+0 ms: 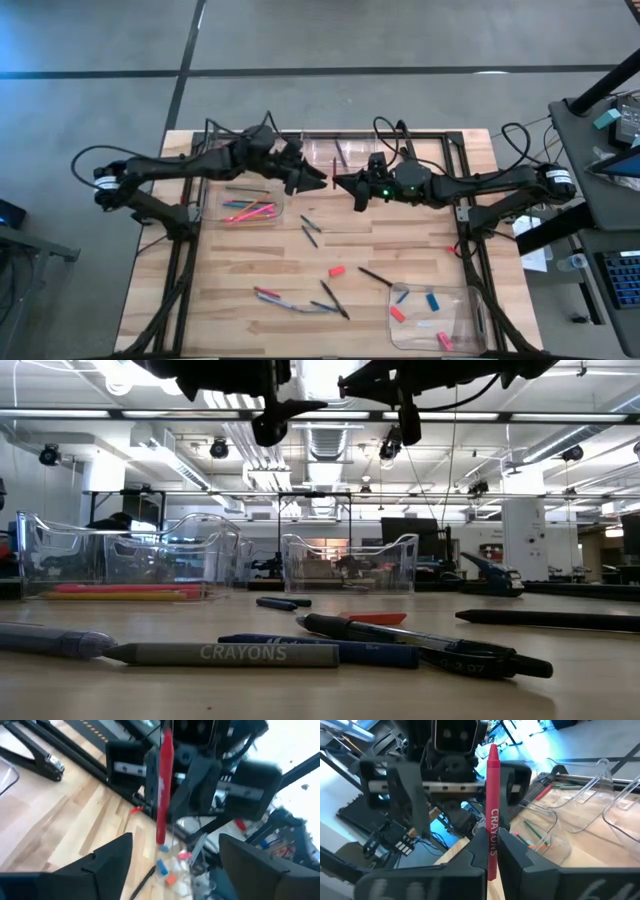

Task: Sort crayons/erasers/pens/pencils in bins
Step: Put the red crayon into the top left transparent bin

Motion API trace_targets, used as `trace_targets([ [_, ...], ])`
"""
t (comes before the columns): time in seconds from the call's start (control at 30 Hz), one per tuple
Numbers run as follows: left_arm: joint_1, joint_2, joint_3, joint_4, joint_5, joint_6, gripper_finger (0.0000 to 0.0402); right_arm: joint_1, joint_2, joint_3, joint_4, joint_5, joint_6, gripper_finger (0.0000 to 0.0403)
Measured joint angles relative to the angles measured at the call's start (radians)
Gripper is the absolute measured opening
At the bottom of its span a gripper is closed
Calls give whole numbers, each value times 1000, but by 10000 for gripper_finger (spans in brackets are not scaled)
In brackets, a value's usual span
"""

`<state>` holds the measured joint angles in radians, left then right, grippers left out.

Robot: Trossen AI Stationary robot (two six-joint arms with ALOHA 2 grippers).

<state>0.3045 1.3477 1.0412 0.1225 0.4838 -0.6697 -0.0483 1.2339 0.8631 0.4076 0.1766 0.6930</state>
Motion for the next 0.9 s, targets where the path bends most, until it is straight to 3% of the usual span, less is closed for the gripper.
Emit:
trace_targets([
  [0.2, 24, 12, -1, 95, -25, -32, 311, 0, 0, 0, 1, -1, 3, 13],
  [0.67, 26, 19, -4, 153, -111, -5, 312, 0, 68, 2, 109, -1, 33, 13],
  [0.77, 26, 19, -6, 149, -125, -5, 300, 0, 83, 2, 142, -1, 40, 13],
  [0.9, 28, 19, -8, 149, -126, -6, 256, 0, 102, 1, 187, -2, 40, 13],
])
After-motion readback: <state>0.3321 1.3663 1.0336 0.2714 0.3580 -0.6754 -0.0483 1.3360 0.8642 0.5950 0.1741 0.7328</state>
